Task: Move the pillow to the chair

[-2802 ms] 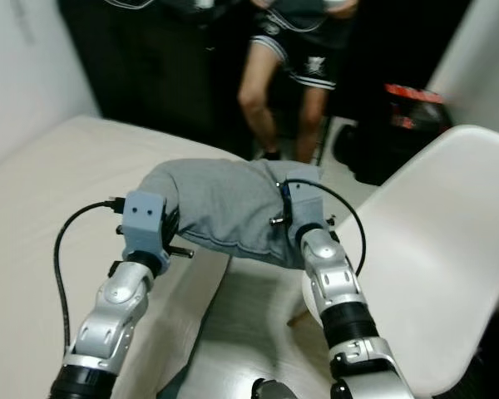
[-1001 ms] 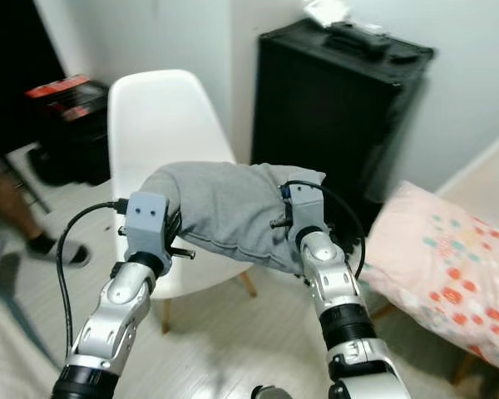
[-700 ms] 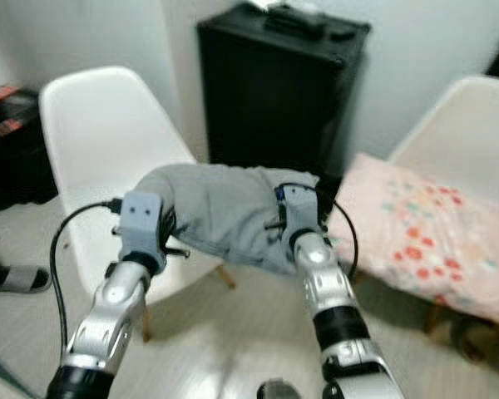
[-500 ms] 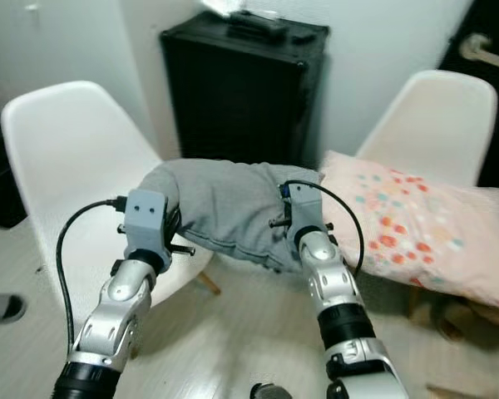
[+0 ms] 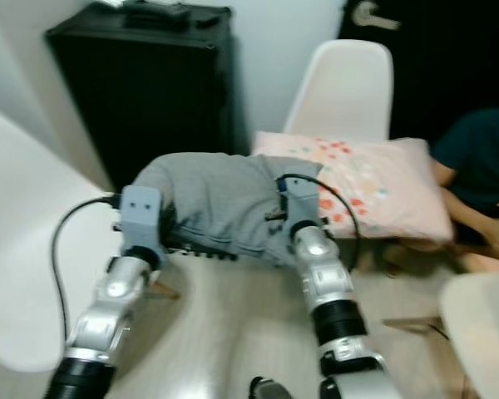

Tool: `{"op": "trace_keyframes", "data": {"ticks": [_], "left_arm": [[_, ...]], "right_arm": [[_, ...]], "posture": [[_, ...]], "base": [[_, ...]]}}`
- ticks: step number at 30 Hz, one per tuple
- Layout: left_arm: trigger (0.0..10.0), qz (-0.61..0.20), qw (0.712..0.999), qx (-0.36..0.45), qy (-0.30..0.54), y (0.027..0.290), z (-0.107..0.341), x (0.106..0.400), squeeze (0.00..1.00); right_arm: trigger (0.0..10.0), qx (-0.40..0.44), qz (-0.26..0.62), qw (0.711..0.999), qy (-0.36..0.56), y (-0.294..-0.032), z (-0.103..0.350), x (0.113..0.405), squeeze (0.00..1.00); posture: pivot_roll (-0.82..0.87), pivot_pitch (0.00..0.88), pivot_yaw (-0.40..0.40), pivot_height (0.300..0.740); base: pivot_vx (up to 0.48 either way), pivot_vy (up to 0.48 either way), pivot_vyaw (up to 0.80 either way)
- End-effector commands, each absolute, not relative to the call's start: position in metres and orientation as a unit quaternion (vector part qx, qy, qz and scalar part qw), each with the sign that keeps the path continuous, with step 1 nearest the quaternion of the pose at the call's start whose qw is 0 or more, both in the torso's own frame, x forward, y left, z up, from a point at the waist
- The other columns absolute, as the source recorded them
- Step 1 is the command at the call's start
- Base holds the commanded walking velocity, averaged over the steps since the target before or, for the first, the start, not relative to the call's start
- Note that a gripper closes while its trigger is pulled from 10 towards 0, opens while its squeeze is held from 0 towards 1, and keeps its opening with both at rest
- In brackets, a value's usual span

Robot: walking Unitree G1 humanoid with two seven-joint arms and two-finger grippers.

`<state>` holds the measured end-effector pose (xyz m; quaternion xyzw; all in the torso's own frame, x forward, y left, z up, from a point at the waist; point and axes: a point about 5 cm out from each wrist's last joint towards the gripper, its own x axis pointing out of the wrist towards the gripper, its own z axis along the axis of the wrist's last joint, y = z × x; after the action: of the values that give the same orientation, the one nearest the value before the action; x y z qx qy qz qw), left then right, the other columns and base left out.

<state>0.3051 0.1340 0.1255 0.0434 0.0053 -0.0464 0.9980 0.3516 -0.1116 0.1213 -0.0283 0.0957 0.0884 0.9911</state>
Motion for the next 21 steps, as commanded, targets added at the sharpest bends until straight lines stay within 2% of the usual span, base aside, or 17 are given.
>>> {"op": "trace_keyframes", "data": {"ticks": [1,21], "left_arm": [[10.0,-0.08,0.996,0.039,-0.005,0.1201,0.1306,0.3057,0.0],[10.0,-0.079,0.996,0.036,-0.004,0.1215,0.1319,0.307,0.0]], "right_arm": [[10.0,-0.025,0.104,0.991,0.083,-0.1045,0.1266,0.3513,0.0],[10.0,-0.021,0.097,0.991,0.087,-0.1039,0.124,0.3502,0.0]], "posture": [[-0.04,0.162,-0.026,0.74],[-0.03,0.163,-0.006,0.74]], "base": [[0.0,0.0,-0.8],[0.0,0.0,-0.8]]}}
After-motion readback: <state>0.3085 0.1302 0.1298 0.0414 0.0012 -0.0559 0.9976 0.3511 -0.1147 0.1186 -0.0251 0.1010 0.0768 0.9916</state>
